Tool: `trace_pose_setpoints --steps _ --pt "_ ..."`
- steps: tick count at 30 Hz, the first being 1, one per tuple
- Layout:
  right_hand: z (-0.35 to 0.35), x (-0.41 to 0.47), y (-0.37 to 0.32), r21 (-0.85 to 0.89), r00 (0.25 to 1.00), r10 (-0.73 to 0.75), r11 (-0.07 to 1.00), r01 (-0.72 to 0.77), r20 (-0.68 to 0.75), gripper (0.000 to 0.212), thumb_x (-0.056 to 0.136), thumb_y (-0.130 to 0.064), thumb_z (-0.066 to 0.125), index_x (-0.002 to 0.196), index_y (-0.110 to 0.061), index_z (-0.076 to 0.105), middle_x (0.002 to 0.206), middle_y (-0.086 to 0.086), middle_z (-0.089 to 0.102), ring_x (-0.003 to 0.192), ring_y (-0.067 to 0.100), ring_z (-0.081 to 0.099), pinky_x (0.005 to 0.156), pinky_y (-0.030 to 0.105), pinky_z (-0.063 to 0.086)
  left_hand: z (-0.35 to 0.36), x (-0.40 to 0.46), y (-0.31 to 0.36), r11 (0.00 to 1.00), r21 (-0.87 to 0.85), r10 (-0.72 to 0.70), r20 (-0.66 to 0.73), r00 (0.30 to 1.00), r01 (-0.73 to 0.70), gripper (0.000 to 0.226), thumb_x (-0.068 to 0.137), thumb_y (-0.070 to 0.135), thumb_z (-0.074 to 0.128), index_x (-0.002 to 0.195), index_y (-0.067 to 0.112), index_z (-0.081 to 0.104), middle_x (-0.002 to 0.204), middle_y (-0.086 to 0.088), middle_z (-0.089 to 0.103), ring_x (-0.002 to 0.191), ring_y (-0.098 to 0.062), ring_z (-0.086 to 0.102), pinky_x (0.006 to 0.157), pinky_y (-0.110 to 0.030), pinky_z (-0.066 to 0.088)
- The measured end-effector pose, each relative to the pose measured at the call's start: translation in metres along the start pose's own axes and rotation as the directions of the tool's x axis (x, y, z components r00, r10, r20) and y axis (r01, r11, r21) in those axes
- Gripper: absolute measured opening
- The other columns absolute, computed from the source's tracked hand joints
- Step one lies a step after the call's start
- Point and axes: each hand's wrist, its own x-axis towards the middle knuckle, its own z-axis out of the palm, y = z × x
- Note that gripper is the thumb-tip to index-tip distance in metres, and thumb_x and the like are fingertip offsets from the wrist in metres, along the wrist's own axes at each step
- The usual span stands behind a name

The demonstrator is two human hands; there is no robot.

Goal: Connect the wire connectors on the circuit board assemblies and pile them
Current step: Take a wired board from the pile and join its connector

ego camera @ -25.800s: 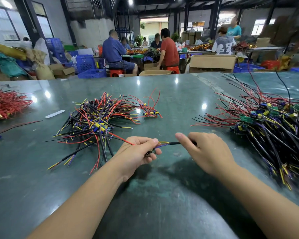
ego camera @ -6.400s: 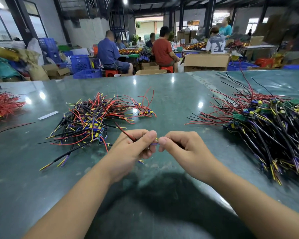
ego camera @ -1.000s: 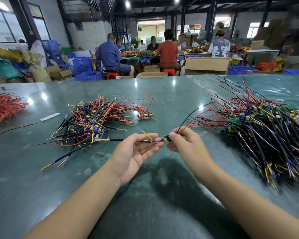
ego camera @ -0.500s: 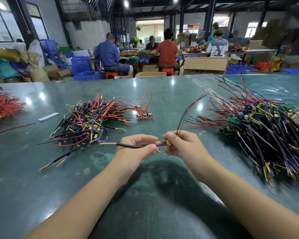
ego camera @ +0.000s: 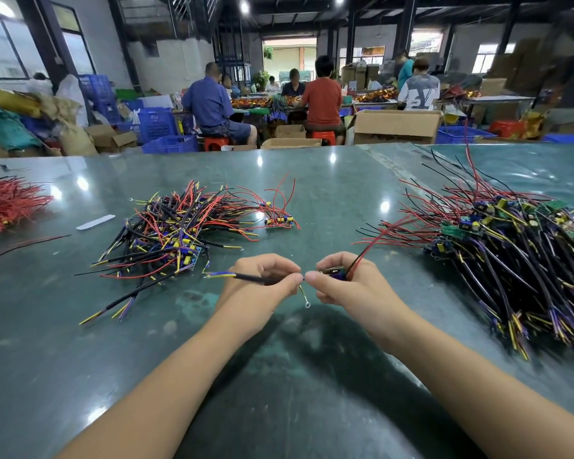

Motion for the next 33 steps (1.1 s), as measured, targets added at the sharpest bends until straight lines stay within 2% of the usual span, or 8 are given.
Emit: trace_pose_setpoints --steps 3,5,8,11,19,25,28,33 --pt "-0.001 0.000 -0.002 0.051 1.000 -0.004 0.999 0.004 -0.002 0.010 0.087 -0.001 0.062 0.083 -0.009 0.058 0.071 0.010 0.064 0.050 0.011 0.050 0.055 0.021 0.046 0.002 -0.002 0.003 0.989 -0.149 -0.001 0.012 1.000 0.003 0.013 0.083 -0.001 0.067 0.077 0.011 0.069 0.063 -0.003 0.071 0.057 -0.010 0.065 0.057 -0.018 0.052" --pt "-0.002 0.000 -0.005 0.250 0.998 0.046 0.967 -0.056 0.046 0.013 0.088 0.003 0.059 0.080 -0.008 0.057 0.070 0.013 0.064 0.047 0.010 0.049 0.053 0.020 0.045 0.003 -0.002 0.005 0.955 -0.294 -0.026 0.031 0.999 0.034 0.008 0.085 0.002 0.064 0.082 0.009 0.067 0.066 -0.004 0.072 0.056 -0.009 0.065 0.056 -0.016 0.051" --pt "-0.006 -0.002 -0.010 0.513 0.984 0.035 0.850 -0.121 0.173 0.010 0.076 -0.002 0.064 0.080 -0.009 0.059 0.068 0.010 0.065 0.049 0.009 0.052 0.053 0.017 0.049 0.002 -0.002 0.011 0.836 -0.542 -0.064 0.057 0.996 0.084 0.007 0.077 0.013 0.066 0.083 0.011 0.065 0.070 -0.008 0.072 0.054 -0.008 0.064 0.053 -0.014 0.050" --pt "-0.005 -0.004 -0.011 0.584 0.975 -0.035 0.806 -0.103 0.220 0.011 0.070 -0.005 0.064 0.079 -0.011 0.062 0.072 0.008 0.063 0.053 0.010 0.055 0.057 0.018 0.050 0.002 -0.003 0.015 0.763 -0.642 -0.061 0.041 0.997 0.073 0.007 0.070 0.016 0.067 0.076 0.013 0.068 0.067 -0.009 0.071 0.050 -0.007 0.062 0.050 -0.013 0.049" --pt "0.001 -0.007 -0.009 0.163 0.996 0.016 0.986 -0.030 0.085 0.031 0.070 -0.028 0.077 0.074 -0.012 0.050 0.069 0.005 0.057 0.056 0.013 0.049 0.059 0.025 0.043 0.007 -0.002 0.011 0.978 -0.186 0.084 -0.063 0.994 -0.095 0.017 0.082 -0.003 0.067 0.075 0.012 0.064 0.059 0.001 0.068 0.051 -0.005 0.059 0.052 -0.015 0.047" --pt "0.003 -0.009 -0.012 0.184 0.991 0.050 0.980 -0.073 0.124 0.035 0.066 -0.032 0.077 0.077 -0.011 0.052 0.067 0.003 0.052 0.060 0.016 0.047 0.066 0.030 0.043 0.002 -0.001 0.007 0.986 0.047 0.167 -0.108 0.980 -0.163 0.017 0.079 0.010 0.074 0.073 0.023 0.064 0.063 -0.001 0.068 0.055 -0.012 0.060 0.055 -0.021 0.047" --pt "0.002 -0.009 -0.009 0.172 0.989 0.021 0.984 -0.046 0.145 0.022 0.078 -0.006 0.072 0.078 -0.014 0.052 0.069 0.002 0.052 0.065 0.017 0.047 0.072 0.033 0.042 0.000 0.000 0.009 0.986 0.041 0.165 -0.109 0.980 -0.161 0.019 0.078 0.006 0.073 0.071 0.021 0.064 0.060 0.002 0.066 0.053 -0.010 0.059 0.055 -0.020 0.047" --pt "-0.001 -0.008 -0.008 0.176 0.986 0.008 0.984 -0.037 0.166 0.019 0.080 0.001 0.067 0.079 -0.015 0.057 0.074 -0.001 0.055 0.071 0.013 0.050 0.082 0.033 0.043 0.000 -0.001 0.011 0.980 -0.186 0.060 -0.077 0.995 -0.074 0.016 0.081 0.000 0.068 0.078 0.015 0.062 0.057 0.000 0.067 0.049 -0.008 0.058 0.051 -0.016 0.047"
